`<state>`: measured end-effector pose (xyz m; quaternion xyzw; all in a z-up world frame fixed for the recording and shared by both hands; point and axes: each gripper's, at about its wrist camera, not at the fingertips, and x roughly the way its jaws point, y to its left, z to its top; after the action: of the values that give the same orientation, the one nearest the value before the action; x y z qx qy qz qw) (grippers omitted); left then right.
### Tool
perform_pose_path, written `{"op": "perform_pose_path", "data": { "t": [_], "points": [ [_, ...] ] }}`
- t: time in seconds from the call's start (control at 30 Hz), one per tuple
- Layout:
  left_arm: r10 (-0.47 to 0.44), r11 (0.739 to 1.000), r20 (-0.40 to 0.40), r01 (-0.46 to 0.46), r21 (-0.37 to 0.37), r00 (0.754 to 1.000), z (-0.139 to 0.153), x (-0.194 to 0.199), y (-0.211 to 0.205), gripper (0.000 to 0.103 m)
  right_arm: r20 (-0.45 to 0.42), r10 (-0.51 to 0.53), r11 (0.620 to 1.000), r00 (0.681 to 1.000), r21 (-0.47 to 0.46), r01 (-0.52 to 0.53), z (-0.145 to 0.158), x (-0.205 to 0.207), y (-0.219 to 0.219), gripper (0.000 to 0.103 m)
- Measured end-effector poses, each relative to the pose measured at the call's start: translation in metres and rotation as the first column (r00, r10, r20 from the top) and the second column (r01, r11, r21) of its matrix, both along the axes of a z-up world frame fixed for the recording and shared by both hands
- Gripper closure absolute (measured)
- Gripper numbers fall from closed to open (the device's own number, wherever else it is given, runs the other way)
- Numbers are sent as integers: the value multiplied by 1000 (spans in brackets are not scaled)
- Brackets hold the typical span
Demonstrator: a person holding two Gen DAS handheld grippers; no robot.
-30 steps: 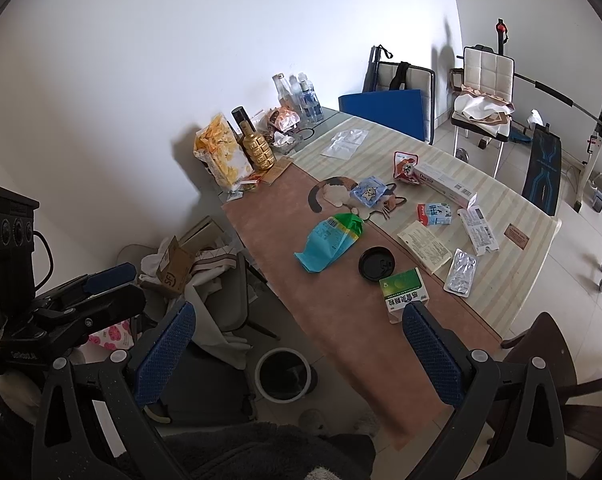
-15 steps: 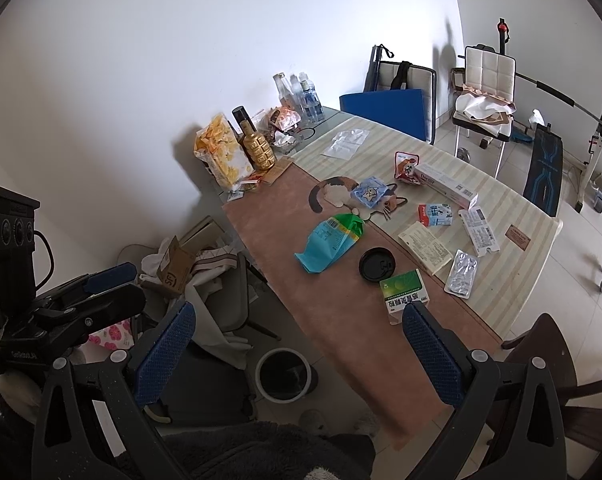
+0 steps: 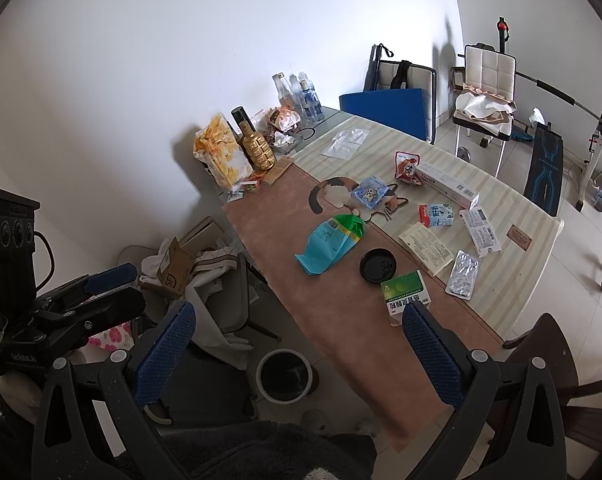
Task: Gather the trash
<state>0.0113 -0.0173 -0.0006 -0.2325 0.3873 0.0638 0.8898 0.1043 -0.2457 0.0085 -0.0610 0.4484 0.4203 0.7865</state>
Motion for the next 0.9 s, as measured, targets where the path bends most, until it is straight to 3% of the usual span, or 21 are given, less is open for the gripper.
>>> {"op": "perform_pose_path", "data": {
  "t": [0.9],
  "points": [
    [-3, 1000, -2, 3, -8, 1000, 1, 2, -4, 0, -3, -1, 1000, 1000, -2, 1, -2, 2, 4, 0]
  ]
}}
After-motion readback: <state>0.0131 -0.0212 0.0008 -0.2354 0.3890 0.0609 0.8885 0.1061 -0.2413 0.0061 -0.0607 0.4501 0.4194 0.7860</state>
